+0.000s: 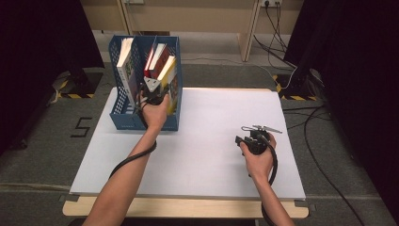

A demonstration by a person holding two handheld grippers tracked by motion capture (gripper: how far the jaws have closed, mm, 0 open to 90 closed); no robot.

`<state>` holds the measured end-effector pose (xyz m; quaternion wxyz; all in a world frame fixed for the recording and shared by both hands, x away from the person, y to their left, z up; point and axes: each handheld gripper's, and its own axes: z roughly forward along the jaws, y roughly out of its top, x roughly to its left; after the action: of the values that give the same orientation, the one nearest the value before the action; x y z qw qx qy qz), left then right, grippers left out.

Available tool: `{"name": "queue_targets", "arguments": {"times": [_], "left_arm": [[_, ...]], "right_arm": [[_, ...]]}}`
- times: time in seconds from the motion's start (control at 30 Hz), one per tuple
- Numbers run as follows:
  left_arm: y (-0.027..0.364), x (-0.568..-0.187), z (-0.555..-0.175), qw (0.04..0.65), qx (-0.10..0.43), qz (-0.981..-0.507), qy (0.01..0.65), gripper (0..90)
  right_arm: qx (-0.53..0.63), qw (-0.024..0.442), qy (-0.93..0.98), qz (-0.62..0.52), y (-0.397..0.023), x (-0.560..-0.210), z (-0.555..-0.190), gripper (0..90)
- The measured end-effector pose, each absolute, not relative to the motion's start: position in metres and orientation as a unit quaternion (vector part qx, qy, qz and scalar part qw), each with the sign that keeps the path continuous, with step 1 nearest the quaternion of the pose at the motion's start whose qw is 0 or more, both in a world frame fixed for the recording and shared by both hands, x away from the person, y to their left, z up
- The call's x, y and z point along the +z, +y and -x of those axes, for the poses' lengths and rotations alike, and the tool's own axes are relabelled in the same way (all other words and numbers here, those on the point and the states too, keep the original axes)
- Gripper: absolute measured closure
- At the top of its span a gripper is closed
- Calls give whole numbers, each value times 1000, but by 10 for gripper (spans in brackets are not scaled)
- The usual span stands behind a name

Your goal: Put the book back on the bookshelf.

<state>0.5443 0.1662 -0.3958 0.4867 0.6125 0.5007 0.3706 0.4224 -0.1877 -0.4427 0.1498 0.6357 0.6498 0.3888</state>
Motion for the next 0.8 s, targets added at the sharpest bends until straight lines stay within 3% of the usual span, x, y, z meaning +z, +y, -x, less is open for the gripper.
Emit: {"name": "queue_targets", "arguments": {"times": [0.33, 0.8], "left_arm": [[170, -390, -534, 488, 365, -622, 492, 717], [171, -385, -514, 486, 369, -624, 488, 751]], "right_arm": [[388, 148, 648, -639, -188, -440, -422, 576], [385, 146, 650, -638, -186, -441, -421, 571]]}}
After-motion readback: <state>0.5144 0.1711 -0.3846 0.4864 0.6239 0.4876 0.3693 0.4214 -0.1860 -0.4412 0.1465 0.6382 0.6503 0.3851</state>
